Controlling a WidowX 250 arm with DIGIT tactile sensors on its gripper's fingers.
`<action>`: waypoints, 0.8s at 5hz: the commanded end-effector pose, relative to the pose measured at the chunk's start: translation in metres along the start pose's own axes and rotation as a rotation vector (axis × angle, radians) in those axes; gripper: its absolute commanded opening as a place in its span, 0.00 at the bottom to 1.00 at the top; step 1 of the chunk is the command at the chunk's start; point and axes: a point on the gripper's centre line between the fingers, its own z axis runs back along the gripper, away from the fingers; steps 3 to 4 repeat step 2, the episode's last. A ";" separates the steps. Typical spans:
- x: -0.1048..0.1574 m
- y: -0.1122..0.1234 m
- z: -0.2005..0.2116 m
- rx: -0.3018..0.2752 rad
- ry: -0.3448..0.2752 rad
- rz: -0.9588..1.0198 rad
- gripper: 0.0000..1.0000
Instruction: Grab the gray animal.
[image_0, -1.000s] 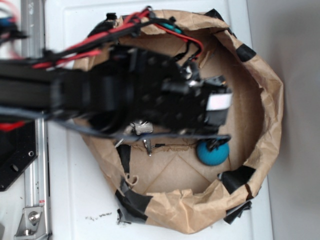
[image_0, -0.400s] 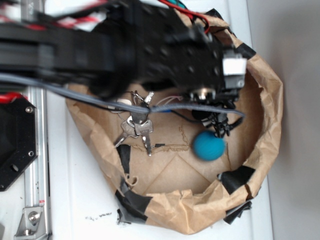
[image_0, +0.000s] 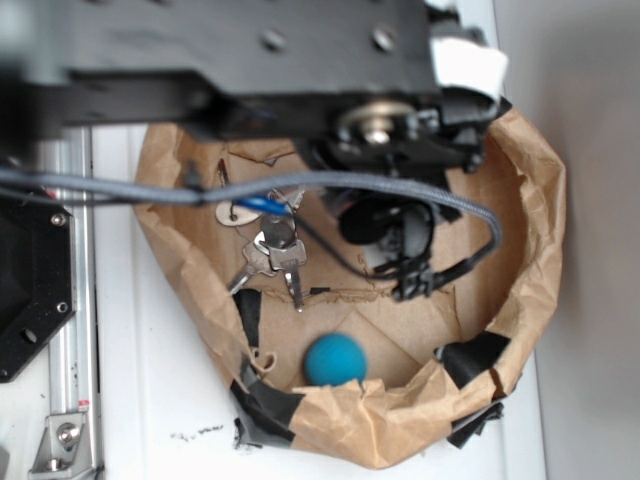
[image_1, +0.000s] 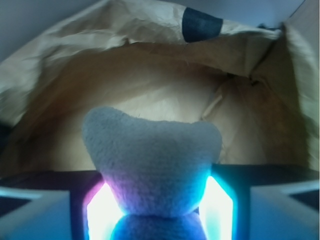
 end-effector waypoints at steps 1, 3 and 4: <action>0.004 -0.008 0.052 -0.028 -0.077 -0.159 0.00; 0.006 -0.004 0.049 -0.029 -0.069 -0.151 0.00; 0.006 -0.004 0.049 -0.029 -0.069 -0.151 0.00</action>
